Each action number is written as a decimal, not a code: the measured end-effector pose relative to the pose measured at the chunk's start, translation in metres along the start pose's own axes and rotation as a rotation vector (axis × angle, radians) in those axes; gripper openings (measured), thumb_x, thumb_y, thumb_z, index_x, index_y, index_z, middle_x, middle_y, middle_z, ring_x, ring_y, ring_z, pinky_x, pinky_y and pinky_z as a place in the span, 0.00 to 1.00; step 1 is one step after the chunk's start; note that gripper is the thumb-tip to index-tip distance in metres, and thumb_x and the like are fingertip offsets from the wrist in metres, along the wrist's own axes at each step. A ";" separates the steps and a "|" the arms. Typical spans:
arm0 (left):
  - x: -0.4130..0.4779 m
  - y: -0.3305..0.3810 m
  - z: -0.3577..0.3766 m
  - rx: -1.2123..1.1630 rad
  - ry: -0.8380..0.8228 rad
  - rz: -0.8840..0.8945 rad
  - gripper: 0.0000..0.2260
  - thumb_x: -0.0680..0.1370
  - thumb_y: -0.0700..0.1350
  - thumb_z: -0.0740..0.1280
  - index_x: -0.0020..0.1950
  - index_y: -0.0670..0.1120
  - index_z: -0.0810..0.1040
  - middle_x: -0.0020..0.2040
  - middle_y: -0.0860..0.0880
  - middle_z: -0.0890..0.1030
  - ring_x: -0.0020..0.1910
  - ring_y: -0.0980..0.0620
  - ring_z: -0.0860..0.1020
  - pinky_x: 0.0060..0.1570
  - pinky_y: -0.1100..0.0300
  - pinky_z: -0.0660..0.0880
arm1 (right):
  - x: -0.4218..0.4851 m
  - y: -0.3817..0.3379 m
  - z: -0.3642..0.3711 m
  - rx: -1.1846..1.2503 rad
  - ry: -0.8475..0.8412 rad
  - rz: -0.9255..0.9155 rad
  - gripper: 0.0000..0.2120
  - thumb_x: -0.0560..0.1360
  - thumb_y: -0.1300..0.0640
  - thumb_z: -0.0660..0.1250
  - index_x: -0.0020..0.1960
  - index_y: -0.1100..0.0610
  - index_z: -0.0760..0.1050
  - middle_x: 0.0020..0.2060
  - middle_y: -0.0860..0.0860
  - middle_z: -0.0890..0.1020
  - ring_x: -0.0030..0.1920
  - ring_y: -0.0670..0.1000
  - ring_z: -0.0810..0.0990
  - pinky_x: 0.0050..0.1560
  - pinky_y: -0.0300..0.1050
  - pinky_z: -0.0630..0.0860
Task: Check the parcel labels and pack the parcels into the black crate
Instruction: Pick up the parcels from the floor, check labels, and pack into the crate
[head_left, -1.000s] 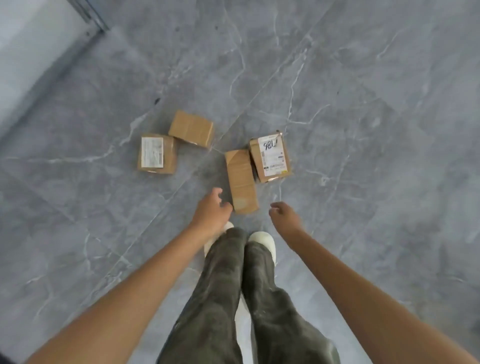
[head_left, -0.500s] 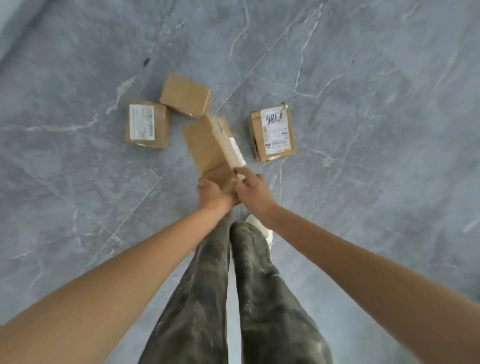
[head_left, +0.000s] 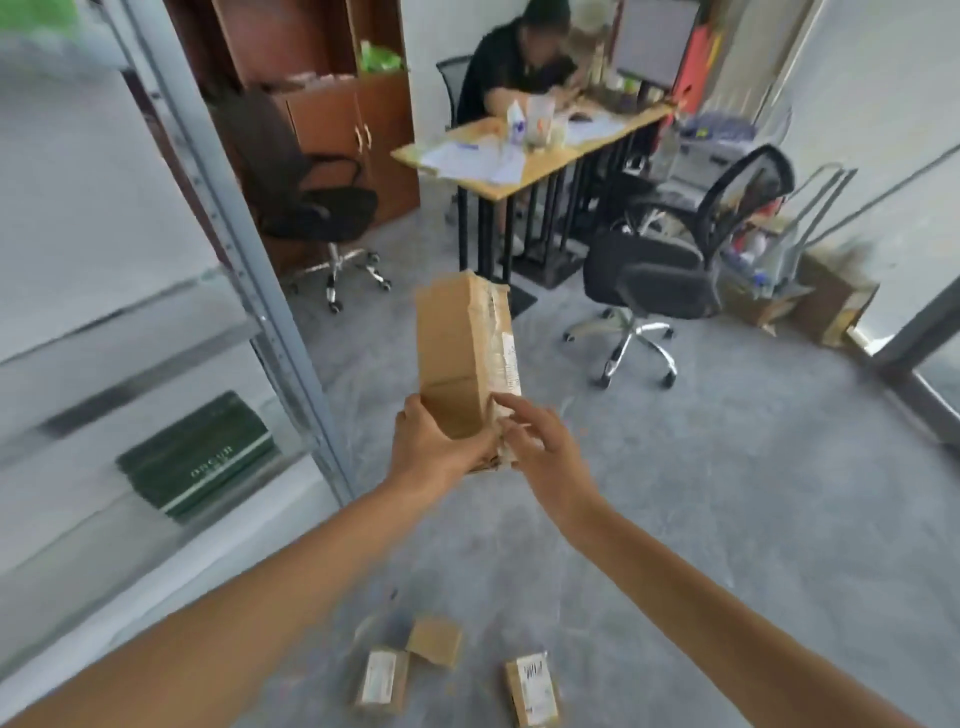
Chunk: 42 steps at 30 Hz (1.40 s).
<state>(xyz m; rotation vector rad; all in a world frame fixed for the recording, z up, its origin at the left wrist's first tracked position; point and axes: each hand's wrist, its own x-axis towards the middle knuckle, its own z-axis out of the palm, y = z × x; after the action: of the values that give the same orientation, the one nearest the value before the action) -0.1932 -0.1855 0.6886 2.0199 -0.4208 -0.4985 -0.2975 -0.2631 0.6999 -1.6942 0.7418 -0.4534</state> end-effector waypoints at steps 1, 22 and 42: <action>-0.002 0.036 -0.019 -0.040 0.024 0.053 0.37 0.61 0.58 0.77 0.64 0.45 0.67 0.60 0.48 0.75 0.54 0.53 0.76 0.44 0.66 0.70 | 0.001 -0.038 -0.009 0.006 0.032 -0.086 0.14 0.79 0.62 0.61 0.59 0.46 0.76 0.54 0.54 0.72 0.53 0.49 0.76 0.56 0.43 0.76; -0.189 0.153 -0.262 -0.071 0.244 0.639 0.10 0.78 0.55 0.57 0.59 0.64 0.68 0.59 0.58 0.74 0.55 0.69 0.73 0.47 0.76 0.71 | -0.125 -0.262 0.040 0.406 -0.364 -0.552 0.28 0.70 0.46 0.69 0.68 0.37 0.65 0.60 0.48 0.78 0.59 0.47 0.79 0.58 0.48 0.78; -0.409 0.129 -0.229 -0.355 0.382 0.294 0.31 0.64 0.54 0.74 0.66 0.59 0.69 0.60 0.57 0.79 0.57 0.56 0.79 0.53 0.60 0.78 | -0.283 -0.231 -0.014 0.417 -0.685 -0.683 0.30 0.72 0.47 0.64 0.73 0.40 0.60 0.66 0.41 0.73 0.63 0.42 0.75 0.64 0.52 0.74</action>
<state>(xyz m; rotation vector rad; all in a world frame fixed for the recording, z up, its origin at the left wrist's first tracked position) -0.4384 0.1236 0.9730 1.6253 -0.3562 0.0014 -0.4569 -0.0503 0.9501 -1.5184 -0.4260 -0.4101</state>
